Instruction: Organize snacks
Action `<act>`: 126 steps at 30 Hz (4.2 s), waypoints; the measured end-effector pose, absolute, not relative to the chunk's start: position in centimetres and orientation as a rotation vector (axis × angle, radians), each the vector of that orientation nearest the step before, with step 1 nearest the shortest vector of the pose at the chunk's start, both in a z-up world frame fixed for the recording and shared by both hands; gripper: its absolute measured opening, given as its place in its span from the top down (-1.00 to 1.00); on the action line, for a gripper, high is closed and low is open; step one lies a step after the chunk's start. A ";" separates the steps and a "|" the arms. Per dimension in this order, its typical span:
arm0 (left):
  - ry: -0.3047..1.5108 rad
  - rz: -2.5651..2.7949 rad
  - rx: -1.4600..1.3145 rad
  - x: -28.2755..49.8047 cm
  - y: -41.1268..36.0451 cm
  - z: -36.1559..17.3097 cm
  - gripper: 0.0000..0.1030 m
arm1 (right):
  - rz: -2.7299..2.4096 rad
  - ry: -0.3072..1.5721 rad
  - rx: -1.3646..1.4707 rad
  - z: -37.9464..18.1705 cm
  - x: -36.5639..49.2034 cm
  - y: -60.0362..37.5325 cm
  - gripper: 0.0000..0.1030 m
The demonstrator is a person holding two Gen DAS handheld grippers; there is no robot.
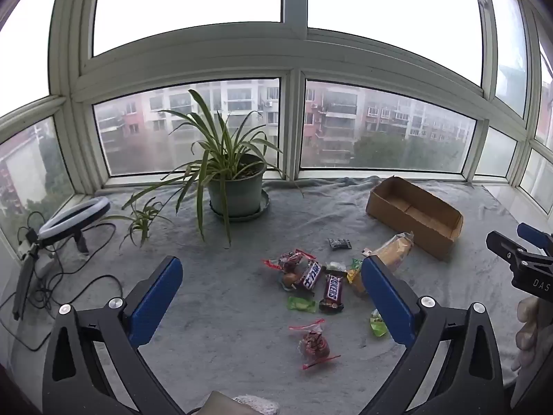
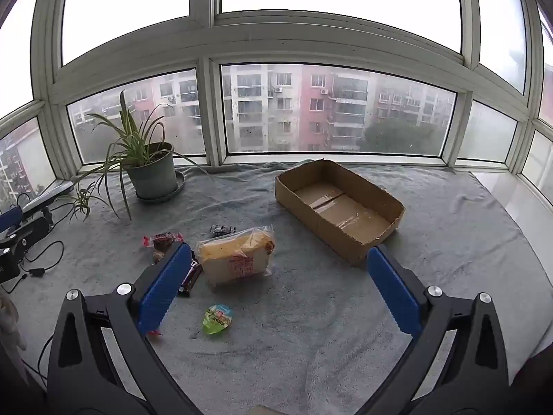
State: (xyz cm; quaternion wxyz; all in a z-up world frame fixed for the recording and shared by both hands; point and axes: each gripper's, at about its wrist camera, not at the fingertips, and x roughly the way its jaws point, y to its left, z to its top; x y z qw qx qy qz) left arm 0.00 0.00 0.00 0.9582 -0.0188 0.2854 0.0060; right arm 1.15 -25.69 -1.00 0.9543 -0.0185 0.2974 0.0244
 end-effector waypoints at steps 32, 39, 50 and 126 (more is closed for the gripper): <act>0.581 0.001 -0.045 -0.2 -0.1 0.0 -0.98 | 0.049 0.623 0.036 -1.7 1.3 -26.5 -1.00; 0.581 -0.001 -0.045 -0.1 -0.2 0.0 -0.98 | 0.049 0.625 0.039 -1.6 1.4 -26.4 -1.00; 0.581 -0.004 -0.045 -0.1 -0.4 0.0 -0.98 | 0.054 0.634 0.035 -1.5 1.5 -26.3 -1.00; 0.944 -0.051 -0.177 4.7 1.0 -7.7 -0.57 | 0.439 1.031 0.110 -11.3 13.1 -25.8 0.14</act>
